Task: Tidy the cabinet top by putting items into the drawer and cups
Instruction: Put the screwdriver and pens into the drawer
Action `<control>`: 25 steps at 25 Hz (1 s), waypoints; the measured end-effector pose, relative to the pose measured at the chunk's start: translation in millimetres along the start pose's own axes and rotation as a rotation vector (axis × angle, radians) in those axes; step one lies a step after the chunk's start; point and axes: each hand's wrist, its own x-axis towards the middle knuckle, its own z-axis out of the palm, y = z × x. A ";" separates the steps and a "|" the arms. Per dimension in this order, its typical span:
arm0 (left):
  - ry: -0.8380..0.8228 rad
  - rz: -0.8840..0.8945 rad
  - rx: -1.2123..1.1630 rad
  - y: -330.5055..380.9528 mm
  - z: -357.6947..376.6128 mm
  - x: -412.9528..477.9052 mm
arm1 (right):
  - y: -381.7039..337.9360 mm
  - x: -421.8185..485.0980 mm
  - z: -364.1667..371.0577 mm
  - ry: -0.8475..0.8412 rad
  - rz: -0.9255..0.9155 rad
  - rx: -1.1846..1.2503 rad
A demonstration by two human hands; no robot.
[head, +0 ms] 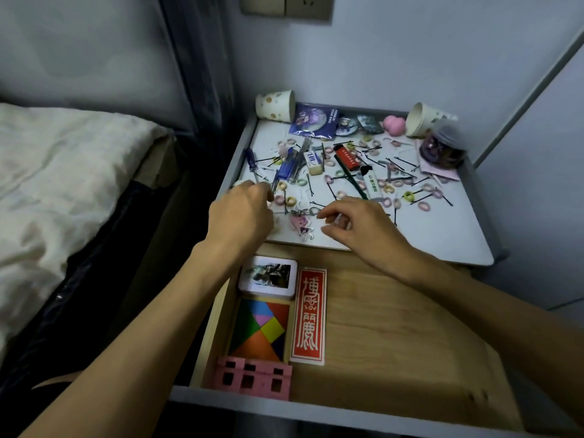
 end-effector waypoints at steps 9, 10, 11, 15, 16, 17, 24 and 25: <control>-0.021 0.038 0.255 -31.9 13.5 10.4 | -48.2 57.6 46.7 -0.186 -0.188 -0.192; -0.012 0.037 0.264 -33.4 15.6 12.0 | -47.6 58.8 49.3 -0.185 -0.198 -0.186; -0.006 0.034 0.269 -34.8 16.3 13.6 | -46.6 59.2 51.1 -0.183 -0.196 -0.172; 0.003 0.049 0.316 -33.8 18.0 13.4 | -38.7 60.8 49.1 -0.142 -0.151 -0.149; 0.011 0.048 0.325 -33.0 17.7 11.3 | -37.1 61.1 45.0 -0.094 -0.122 -0.093; 0.023 0.040 0.326 -32.3 16.7 9.6 | -35.5 61.2 40.3 -0.036 -0.078 -0.008; -0.033 0.076 0.247 -37.3 -3.5 46.4 | -23.8 58.1 25.4 0.033 0.157 0.511; -0.087 0.085 0.289 -38.9 -4.6 53.9 | -23.8 57.1 24.8 0.026 0.155 0.535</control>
